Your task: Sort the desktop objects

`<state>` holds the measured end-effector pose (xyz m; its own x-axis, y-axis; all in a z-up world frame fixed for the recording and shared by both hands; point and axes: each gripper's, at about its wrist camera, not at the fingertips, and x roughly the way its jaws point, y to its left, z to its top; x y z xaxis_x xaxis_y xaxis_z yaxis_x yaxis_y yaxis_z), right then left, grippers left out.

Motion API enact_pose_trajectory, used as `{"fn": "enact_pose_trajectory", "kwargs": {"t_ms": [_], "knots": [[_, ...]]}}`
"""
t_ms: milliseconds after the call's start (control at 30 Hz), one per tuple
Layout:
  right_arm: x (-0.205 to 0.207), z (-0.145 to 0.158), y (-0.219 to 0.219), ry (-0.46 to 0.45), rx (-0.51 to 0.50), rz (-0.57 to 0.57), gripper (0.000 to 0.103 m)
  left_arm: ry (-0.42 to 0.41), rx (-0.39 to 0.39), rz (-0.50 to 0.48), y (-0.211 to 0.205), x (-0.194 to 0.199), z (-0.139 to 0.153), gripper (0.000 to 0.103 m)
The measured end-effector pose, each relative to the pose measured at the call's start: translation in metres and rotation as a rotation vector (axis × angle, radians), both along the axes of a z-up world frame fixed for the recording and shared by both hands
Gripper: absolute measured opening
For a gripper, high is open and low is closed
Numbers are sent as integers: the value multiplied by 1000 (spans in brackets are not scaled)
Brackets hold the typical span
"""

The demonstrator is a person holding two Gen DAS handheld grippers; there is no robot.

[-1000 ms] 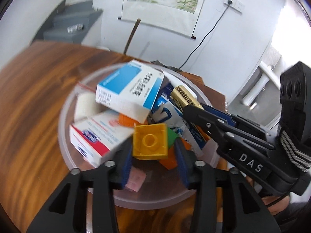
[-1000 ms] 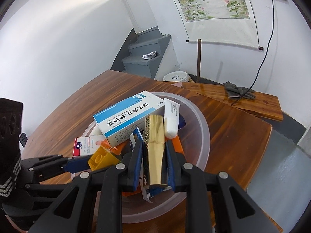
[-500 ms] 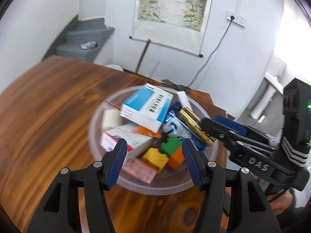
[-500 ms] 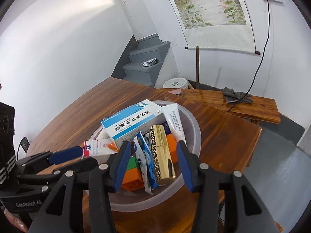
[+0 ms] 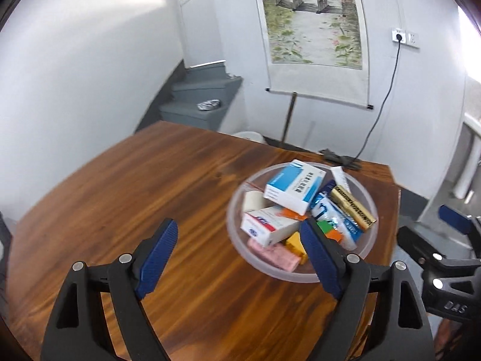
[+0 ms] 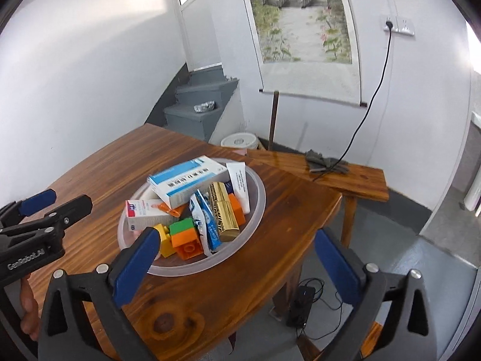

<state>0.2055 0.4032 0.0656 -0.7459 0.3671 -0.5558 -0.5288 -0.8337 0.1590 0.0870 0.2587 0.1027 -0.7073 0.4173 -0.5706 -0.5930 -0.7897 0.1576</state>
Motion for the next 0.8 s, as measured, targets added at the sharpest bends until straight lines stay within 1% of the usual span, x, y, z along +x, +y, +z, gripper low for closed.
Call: {"fn": "enact_pose_trajectory", "kwargs": {"t_ms": [67,167,200,300,367,400,500,667,800], "knots": [[5,8,-12,0,34,3,103,8,-15,13,-3,5,2,86],[8,15,-27,-20,71,-6,103,-33,-14,30,-10,8,2,86],[9,15,-29,-25,74,-6,103,-57,-5,28,-13,8,1,86],[12,15,-37,-35,73,-3,103,-127,65,-6,-23,9,2,86],[13,14,-39,-35,62,6,103,-152,76,-9,-25,10,3,86],[13,14,-40,-35,59,9,103,-147,72,-6,-26,11,3,86],[15,14,-42,-36,58,9,103,-87,46,28,-25,15,5,86],[15,10,-41,-45,50,7,103,-52,36,23,-22,22,7,86],[15,5,-37,-55,27,1,103,-60,37,-4,-19,23,4,86]]}}
